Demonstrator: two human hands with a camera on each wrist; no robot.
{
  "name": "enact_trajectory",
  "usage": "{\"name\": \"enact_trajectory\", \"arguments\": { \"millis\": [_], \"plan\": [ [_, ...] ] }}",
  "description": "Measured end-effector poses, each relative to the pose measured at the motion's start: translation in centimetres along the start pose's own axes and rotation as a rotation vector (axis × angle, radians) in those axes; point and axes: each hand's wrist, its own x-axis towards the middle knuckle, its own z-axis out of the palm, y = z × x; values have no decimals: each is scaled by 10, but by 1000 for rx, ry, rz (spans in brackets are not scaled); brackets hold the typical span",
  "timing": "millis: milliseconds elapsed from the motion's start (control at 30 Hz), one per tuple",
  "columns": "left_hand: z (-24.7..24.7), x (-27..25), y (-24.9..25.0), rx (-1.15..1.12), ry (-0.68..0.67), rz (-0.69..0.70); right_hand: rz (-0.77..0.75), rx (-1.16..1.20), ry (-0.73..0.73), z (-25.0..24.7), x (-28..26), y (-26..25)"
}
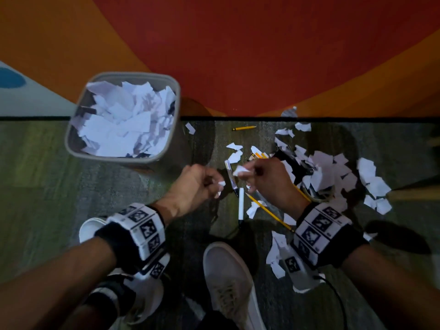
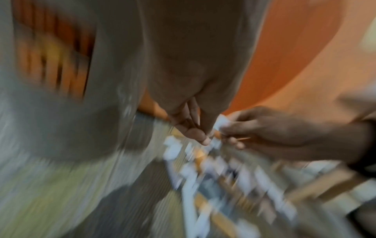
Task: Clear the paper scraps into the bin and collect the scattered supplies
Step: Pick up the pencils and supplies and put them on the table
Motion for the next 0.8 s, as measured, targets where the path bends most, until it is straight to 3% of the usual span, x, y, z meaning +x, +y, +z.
{"name": "enact_trajectory", "arguments": {
  "millis": [167, 367, 567, 800],
  "plan": [
    [-87, -31, 74, 3, 70, 60, -129, 178, 19, 19, 18, -92],
    [-192, -49, 80, 263, 322, 31, -310, -33, -46, 59, 42, -161],
    [-213, -45, 51, 240, 366, -116, -303, -169, -165, 90, 47, -189],
    [-189, -45, 75, 270, 367, -14, -329, -274, -87, 40, 36, -162]
  ]
}}
